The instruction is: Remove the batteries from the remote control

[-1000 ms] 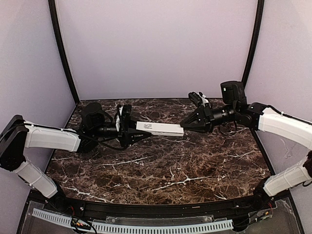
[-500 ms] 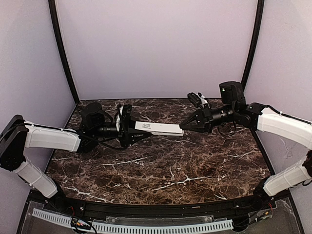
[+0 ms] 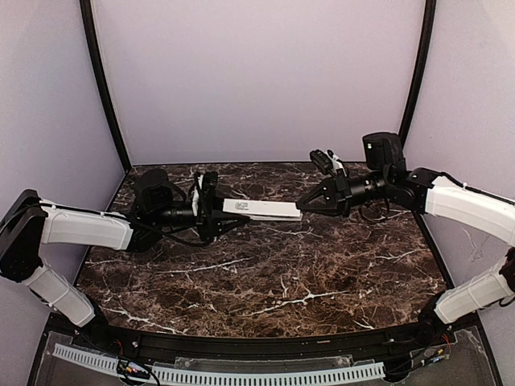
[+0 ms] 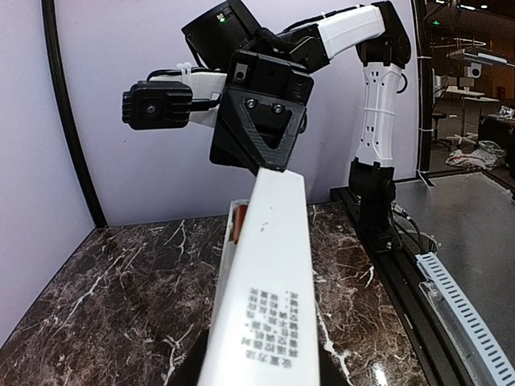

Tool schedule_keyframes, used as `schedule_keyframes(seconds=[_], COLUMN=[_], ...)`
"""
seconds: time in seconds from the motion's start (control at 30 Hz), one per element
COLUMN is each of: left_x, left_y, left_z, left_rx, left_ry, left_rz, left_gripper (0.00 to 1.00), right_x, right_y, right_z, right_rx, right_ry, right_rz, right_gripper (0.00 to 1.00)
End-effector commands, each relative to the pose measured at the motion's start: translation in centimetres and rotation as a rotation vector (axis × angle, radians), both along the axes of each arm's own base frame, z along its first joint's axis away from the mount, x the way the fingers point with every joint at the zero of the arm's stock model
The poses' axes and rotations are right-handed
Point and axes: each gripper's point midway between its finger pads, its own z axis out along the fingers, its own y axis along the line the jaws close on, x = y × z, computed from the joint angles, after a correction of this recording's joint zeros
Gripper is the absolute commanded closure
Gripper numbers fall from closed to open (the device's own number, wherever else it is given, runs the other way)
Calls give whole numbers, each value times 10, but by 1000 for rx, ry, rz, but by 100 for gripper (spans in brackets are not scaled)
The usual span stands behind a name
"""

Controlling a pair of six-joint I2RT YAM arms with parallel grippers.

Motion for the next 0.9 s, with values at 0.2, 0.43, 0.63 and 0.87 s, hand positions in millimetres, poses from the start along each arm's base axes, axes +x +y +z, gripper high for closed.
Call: schedule_keyframes(seconds=[0.2,0.43,0.63,0.87], left_x=[-2,-1,-2,-3], left_y=[6,7,8,10], left_z=[12,12,13,9], left_rx=[-15,-13,-13,-2], left_ry=[-42,-48,-54,-55], left_rz=[26,35,37,47], left_gripper=[100,100,100,100], right_x=[3,7,17,30], right_y=[0,-4,-11,-21], right_z=[35,39,44,50], right_rx=[48,38,11,0], right_ry=[-135,-154,-196,-230], right_rz=[-39,-65,-121,-175], right_gripper=[100,100,100,100])
